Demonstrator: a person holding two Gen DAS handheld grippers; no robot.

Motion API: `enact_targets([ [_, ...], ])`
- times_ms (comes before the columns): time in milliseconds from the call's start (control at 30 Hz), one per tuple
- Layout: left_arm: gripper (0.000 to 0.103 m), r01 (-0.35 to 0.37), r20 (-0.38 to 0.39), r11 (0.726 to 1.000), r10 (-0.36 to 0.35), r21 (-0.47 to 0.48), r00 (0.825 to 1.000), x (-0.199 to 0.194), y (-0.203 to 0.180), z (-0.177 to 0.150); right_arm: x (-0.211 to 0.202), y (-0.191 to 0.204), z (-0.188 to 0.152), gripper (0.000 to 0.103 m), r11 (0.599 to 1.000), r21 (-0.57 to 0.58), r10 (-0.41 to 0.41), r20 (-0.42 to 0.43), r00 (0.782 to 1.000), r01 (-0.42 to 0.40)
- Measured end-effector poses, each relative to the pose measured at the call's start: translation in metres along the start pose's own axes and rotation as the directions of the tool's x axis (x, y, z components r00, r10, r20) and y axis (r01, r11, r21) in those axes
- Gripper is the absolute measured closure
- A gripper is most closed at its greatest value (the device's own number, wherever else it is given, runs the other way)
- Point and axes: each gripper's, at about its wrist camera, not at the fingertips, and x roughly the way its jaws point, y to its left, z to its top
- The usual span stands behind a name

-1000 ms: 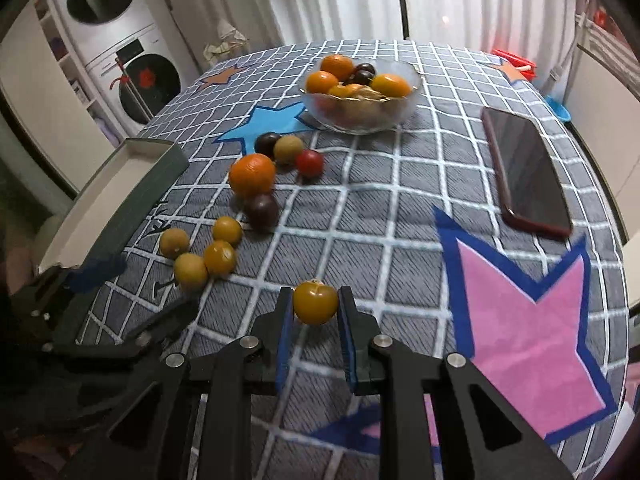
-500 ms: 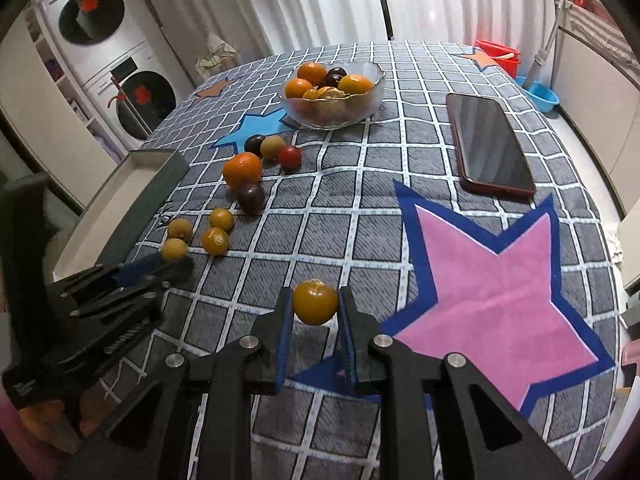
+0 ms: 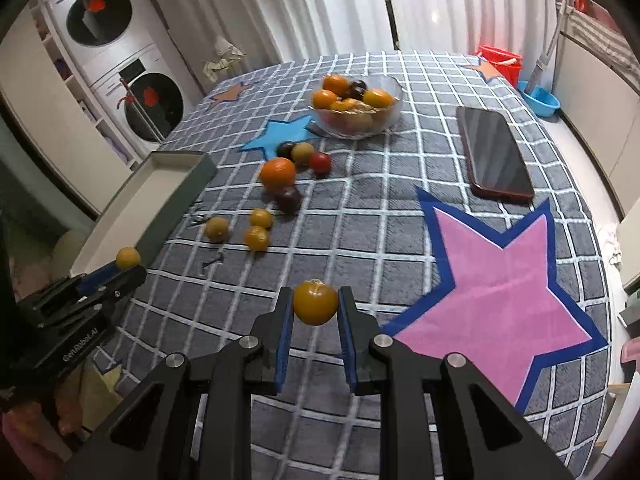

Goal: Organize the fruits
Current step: 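Carry both held yellow fruits over the white tray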

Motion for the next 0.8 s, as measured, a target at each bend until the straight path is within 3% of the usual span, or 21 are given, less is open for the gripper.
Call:
enact_targets([
  [433, 0.074, -0.044, 0.029, 0.998, 0.046, -0.053, 0.999, -0.012, 0.053, -0.012, -0.004, 0.073, 0.014, 0.079, 0.992, -0.129, 0.004, 0.004, 1.0, -0.003],
  [800, 0.074, -0.094, 0.027, 0.989, 0.098, -0.116, 0.995, -0.002, 0.103, -0.012, 0.015, 0.131, 0.029, 0.079, 0.977, -0.212, 0.031, -0.035, 0.999, -0.038],
])
